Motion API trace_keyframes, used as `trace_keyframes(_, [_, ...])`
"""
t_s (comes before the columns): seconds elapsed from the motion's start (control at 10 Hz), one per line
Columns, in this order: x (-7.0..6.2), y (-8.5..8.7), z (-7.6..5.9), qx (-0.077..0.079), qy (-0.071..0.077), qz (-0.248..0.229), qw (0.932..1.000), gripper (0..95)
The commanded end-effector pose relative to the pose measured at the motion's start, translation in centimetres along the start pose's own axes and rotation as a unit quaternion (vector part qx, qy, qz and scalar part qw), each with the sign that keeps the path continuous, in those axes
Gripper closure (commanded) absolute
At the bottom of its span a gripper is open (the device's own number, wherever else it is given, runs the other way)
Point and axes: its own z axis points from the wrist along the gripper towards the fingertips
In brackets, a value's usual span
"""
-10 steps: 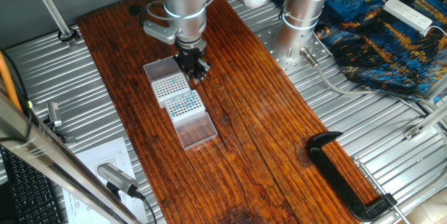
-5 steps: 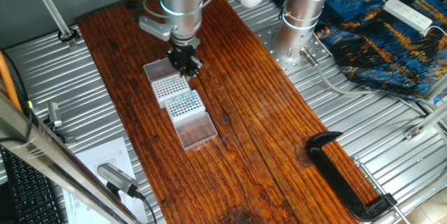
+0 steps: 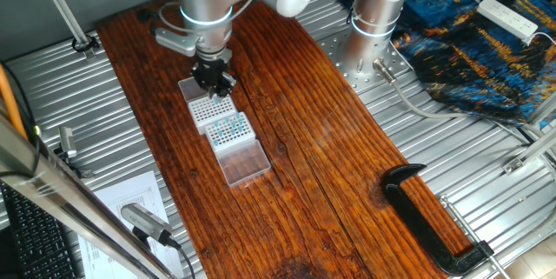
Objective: Transfer all medium pipette tips from one holder to another
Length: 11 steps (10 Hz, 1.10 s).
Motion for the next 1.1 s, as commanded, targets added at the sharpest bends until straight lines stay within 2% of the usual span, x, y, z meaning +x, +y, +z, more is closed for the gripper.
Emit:
trace_keyframes(0.1, [0.1,-0.1,0.5,0.001,0.001,-0.003,1.0,76.0])
trace_keyframes(0.8, [0.6,-0.3,2.2,-0.002,0.0,-0.008,1.0,76.0])
trace_keyframes(1.1, [0.7,-0.2,2.4,-0.003,0.005,-0.007,1.0,76.0])
